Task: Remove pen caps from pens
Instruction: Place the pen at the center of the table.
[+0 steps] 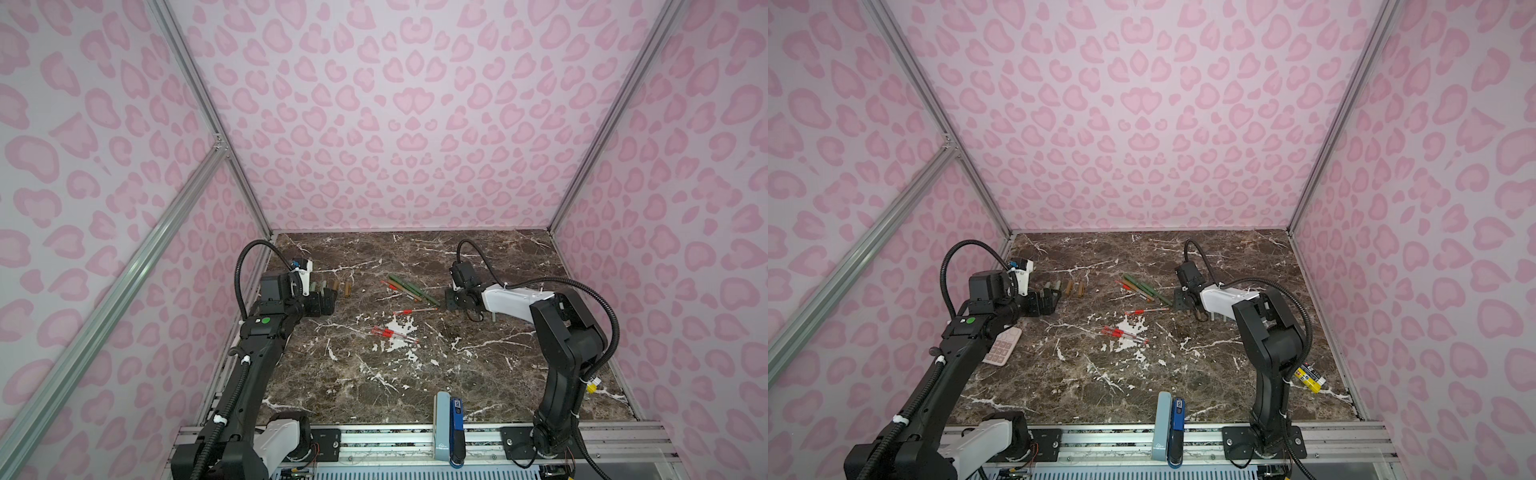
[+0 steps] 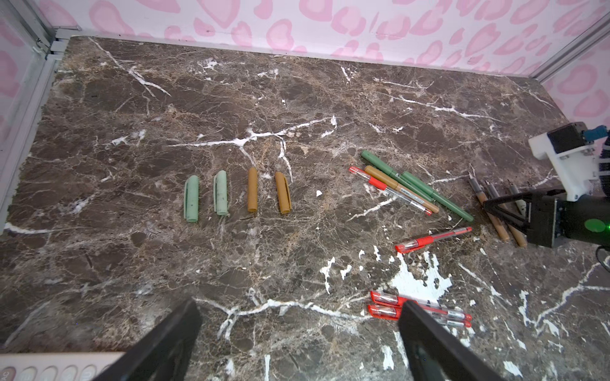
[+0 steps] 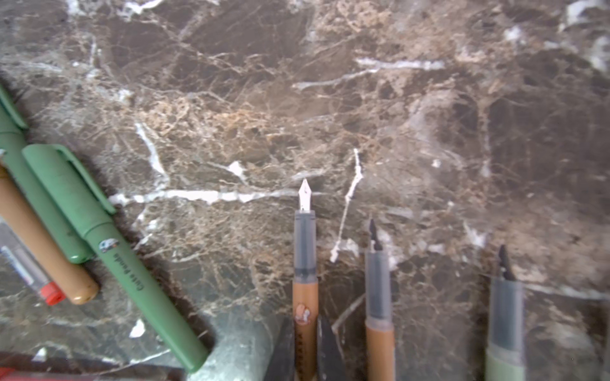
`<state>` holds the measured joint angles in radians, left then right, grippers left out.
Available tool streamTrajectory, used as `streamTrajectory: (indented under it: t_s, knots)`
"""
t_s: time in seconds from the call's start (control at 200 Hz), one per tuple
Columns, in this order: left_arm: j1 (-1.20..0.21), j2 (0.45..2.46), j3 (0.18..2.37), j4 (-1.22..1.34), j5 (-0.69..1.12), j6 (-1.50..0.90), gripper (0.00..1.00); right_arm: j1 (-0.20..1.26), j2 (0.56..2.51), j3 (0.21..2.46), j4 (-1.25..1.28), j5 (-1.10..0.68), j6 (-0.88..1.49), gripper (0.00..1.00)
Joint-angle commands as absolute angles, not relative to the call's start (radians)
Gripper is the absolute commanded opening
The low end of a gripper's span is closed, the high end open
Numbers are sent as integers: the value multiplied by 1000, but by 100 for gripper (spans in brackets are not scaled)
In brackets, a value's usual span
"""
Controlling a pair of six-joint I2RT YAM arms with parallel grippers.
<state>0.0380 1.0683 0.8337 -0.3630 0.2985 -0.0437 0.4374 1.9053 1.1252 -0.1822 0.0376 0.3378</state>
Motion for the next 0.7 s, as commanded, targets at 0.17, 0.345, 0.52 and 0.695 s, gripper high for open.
streamTrajectory:
  t_s: [0.17, 0.345, 0.52, 0.695]
  knots:
    - [64, 1061, 845, -327, 313, -49, 98, 438, 1872, 1113, -202, 55, 354, 30]
    - [70, 1063, 838, -315, 308, -50, 99, 439, 1826, 1121, -231, 57, 353, 33]
    - [72, 1052, 827, -300, 316, -51, 99, 460, 1796, 1149, -249, 23, 293, 33]
    - [77, 1042, 838, -316, 317, -52, 99, 497, 1868, 1259, -338, -51, 200, 34]
